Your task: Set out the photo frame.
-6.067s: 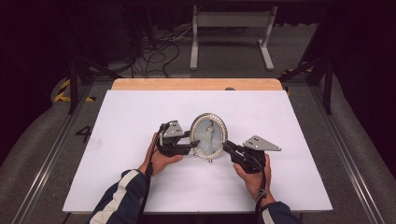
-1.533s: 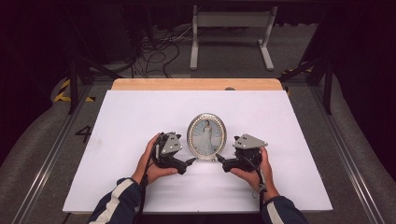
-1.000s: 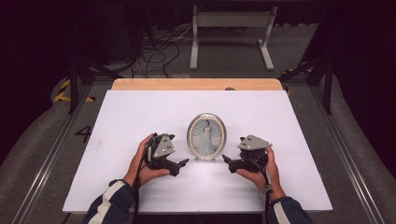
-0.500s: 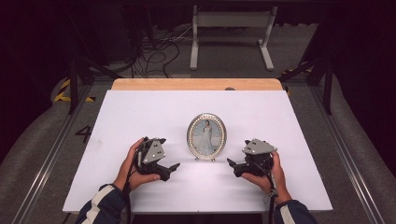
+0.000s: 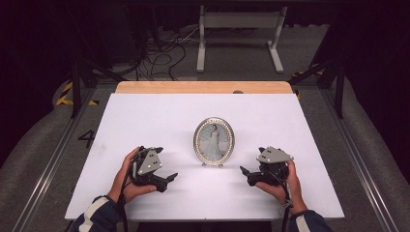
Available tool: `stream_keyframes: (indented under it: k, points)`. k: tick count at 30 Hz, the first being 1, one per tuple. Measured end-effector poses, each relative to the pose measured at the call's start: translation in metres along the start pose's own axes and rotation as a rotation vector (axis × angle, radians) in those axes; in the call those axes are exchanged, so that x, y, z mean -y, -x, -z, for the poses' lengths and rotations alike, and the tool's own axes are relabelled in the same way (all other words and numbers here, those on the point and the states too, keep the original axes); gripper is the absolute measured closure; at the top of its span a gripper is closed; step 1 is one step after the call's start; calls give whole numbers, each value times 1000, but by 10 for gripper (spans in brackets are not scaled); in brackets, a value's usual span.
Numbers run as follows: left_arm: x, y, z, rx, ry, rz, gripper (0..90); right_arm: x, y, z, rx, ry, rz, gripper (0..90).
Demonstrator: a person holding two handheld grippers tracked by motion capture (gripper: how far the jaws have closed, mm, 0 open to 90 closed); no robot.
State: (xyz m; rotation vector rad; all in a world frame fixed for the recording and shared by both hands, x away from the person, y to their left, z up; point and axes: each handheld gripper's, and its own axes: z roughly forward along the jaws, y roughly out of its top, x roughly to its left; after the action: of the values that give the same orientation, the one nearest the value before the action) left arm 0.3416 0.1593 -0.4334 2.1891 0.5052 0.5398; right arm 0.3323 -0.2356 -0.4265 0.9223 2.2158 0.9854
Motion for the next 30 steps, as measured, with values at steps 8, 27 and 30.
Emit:
stream_keyframes:
  k: [8,27,30]
  points:
    - [12,-1,12,-15,-4,14,58,8,5,9,18,3,-8,97]
    - [49,-12,46,-42,25,118,58,27,17,27,46,15,-46,97]
    - [55,-14,52,-48,41,147,57,29,18,29,50,18,-53,97]
